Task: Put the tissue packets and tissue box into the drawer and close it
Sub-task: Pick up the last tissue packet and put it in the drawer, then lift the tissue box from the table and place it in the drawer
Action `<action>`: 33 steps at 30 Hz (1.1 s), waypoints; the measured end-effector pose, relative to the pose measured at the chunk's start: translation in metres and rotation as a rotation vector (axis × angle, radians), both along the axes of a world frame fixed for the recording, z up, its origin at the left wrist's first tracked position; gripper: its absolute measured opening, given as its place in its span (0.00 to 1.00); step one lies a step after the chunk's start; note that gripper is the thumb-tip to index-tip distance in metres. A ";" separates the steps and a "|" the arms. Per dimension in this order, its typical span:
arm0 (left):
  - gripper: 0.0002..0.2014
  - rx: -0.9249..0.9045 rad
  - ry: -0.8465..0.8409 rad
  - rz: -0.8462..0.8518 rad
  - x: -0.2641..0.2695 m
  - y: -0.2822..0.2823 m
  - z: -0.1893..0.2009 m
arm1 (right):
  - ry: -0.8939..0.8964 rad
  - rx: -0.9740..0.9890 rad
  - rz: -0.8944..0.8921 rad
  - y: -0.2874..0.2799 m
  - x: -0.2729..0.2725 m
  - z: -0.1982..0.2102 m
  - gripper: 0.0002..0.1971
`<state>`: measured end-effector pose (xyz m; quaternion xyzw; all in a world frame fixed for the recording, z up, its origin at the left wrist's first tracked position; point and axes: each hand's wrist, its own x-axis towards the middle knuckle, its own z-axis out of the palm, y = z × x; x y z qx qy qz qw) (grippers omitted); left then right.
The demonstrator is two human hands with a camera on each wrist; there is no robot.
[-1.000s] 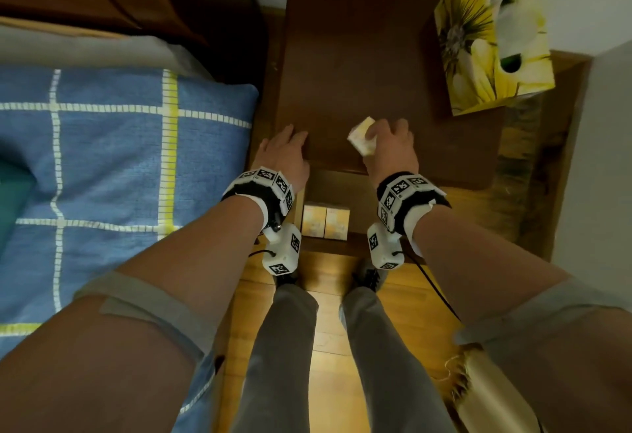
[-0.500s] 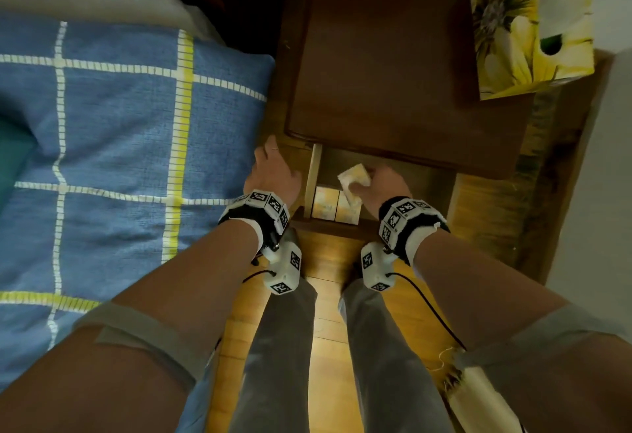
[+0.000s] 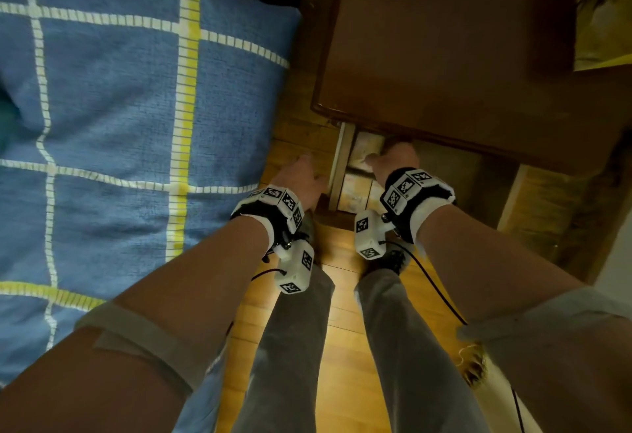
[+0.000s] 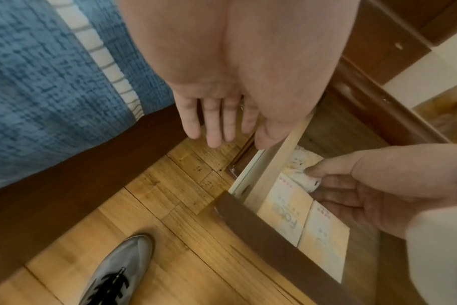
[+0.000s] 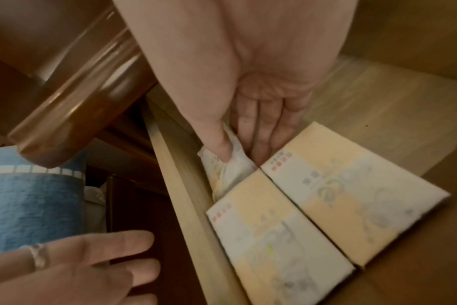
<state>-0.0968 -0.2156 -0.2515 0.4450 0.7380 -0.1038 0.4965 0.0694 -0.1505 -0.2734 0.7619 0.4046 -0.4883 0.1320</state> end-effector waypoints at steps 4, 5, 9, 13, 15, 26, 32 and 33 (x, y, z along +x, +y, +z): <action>0.25 0.001 -0.007 -0.001 -0.001 0.000 -0.007 | 0.025 -0.073 0.131 -0.001 -0.002 -0.005 0.15; 0.26 0.006 -0.014 0.003 0.000 0.000 -0.008 | 0.027 -0.087 0.139 -0.001 -0.001 -0.007 0.16; 0.29 0.015 -0.035 0.011 0.004 0.001 -0.010 | 0.117 -0.116 0.108 0.000 0.001 -0.019 0.22; 0.29 0.023 -0.061 0.035 0.005 0.001 -0.013 | 0.198 -0.151 0.089 -0.006 -0.006 -0.024 0.24; 0.28 0.032 -0.054 0.030 0.004 0.000 -0.012 | 0.245 -0.159 0.077 -0.012 -0.008 -0.026 0.24; 0.18 0.288 0.032 0.000 0.035 0.023 0.052 | 0.254 0.183 -0.071 -0.015 0.057 0.059 0.12; 0.14 0.426 -0.016 -0.021 0.092 0.071 0.109 | -0.016 0.578 -0.052 0.025 0.120 0.147 0.10; 0.15 0.421 -0.036 -0.033 0.104 0.081 0.115 | -0.062 0.648 -0.044 0.035 0.131 0.156 0.13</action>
